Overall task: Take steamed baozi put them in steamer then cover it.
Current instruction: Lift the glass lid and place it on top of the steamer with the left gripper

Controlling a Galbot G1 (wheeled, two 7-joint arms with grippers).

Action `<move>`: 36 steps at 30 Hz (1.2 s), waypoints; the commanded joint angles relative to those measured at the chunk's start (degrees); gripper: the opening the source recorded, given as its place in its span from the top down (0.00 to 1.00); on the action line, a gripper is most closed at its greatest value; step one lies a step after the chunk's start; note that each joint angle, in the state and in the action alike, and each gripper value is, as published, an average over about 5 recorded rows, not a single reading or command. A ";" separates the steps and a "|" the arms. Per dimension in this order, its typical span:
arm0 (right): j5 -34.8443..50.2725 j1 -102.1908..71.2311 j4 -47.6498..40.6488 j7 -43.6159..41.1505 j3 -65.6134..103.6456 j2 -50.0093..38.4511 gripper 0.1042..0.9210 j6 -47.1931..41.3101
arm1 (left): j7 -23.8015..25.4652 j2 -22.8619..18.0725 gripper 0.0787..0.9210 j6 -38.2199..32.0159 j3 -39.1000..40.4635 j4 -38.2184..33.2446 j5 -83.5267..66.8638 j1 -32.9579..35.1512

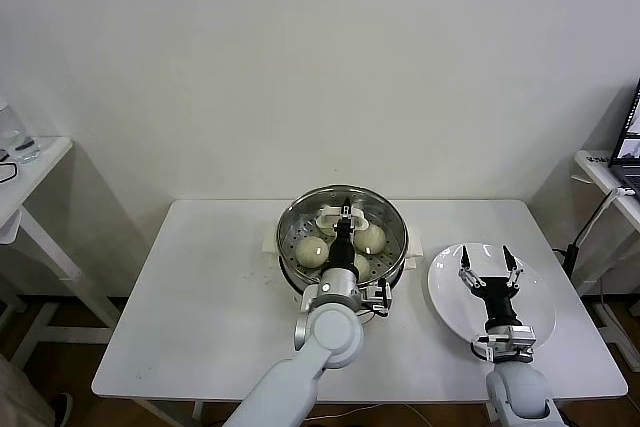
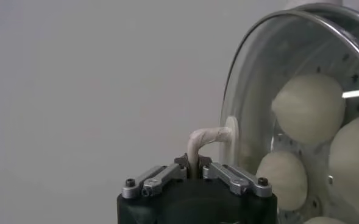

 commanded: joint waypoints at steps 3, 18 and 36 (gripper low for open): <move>-0.11 0.07 -0.21 -0.03 0.01 0.04 0.12 0.04 | 0.32 -0.38 0.87 0.09 -0.40 0.84 0.98 0.27; -0.17 0.41 -0.34 -0.02 0.00 0.05 0.12 0.07 | 1.58 -0.65 0.87 -0.79 -1.43 1.17 1.85 1.13; -0.47 0.14 -0.18 0.01 -0.12 0.17 0.12 0.06 | 1.76 2.89 0.53 -0.29 -0.48 -9.63 -0.86 5.12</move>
